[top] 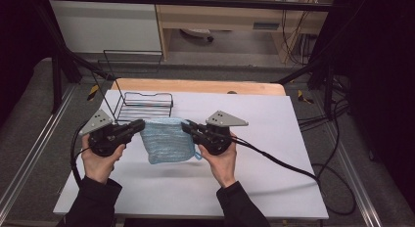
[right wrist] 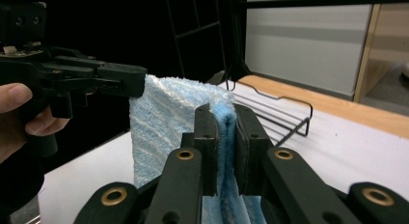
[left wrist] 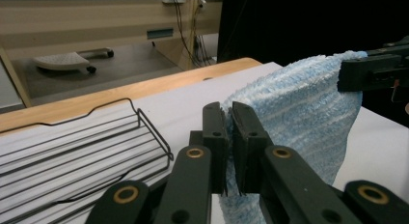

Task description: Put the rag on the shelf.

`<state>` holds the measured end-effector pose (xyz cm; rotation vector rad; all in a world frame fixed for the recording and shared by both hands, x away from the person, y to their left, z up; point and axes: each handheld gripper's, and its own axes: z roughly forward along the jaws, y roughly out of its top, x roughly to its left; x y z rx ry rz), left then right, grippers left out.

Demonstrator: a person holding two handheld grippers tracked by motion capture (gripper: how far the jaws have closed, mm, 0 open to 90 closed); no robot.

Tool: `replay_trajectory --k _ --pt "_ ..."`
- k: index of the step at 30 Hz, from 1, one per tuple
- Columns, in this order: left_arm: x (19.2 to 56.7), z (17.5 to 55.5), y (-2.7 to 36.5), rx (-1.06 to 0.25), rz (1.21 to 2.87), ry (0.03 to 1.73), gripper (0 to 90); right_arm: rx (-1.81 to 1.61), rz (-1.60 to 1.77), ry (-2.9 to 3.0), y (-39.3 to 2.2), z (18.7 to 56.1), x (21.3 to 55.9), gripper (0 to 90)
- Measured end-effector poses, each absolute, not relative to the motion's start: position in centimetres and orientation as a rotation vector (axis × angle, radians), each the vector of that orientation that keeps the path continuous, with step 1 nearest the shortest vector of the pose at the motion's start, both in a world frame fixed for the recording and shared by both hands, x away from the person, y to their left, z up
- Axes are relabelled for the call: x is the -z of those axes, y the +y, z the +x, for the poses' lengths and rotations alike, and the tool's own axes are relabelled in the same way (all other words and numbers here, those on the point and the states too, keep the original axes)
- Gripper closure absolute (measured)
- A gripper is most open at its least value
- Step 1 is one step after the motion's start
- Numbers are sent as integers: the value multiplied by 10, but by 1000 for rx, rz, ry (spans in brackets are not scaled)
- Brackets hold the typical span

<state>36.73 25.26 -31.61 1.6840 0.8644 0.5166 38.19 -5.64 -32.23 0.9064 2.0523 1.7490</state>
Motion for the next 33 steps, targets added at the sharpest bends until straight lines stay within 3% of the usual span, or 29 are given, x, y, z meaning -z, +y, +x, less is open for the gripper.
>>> replay_trajectory --k 33 --pt "271 381 292 -650 1520 836 850 -1798 765 1892 -8 396 273 822"
